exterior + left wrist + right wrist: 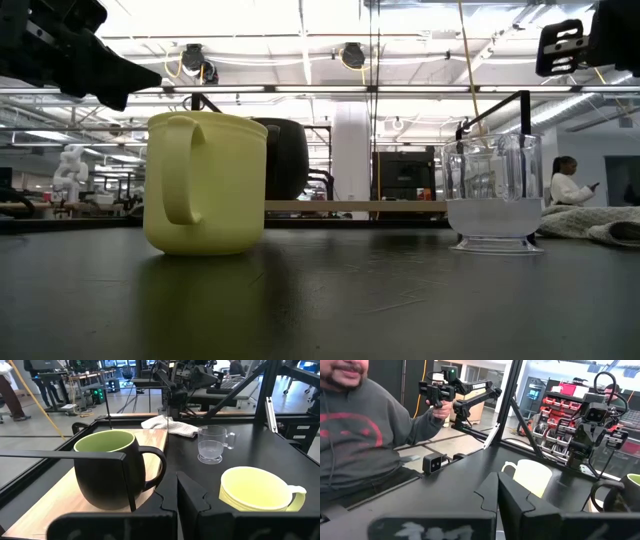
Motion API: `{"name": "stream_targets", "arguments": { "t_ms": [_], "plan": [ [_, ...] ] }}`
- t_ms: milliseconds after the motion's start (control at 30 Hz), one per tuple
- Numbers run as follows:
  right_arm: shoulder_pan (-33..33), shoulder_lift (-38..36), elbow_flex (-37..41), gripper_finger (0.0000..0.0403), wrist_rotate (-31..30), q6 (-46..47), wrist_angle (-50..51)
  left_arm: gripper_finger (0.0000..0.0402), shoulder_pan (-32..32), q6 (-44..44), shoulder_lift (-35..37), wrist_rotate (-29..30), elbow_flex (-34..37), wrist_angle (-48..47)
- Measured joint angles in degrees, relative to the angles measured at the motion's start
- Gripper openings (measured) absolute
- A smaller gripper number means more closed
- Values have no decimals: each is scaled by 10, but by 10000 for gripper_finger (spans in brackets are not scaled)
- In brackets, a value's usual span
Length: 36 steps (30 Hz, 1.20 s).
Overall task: Stack small to large cups/mugs on shelf
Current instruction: Put the yellow mug on the shelf
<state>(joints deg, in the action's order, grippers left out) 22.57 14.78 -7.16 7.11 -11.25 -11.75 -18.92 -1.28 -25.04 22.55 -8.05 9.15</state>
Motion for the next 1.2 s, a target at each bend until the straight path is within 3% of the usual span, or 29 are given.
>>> {"name": "stream_targets", "arguments": {
  "t_ms": [333, 467, 800, 1200],
  "plan": [
    [0, 29, 0, 0, -6, -6, -39, 0, 0, 0, 0, 0, 0, 0],
    [0, 68, 0, 0, -83, -1, -118, 0, 0, -1, 0, -1, 0, 0],
    [0, 207, -1, 0, -103, 22, -295, 0, 0, -9, 0, -1, 0, 2],
    [-6, 404, -133, 0, -100, 31, -284, 0, 0, -18, -1, -2, 0, 2]
  ]
}}
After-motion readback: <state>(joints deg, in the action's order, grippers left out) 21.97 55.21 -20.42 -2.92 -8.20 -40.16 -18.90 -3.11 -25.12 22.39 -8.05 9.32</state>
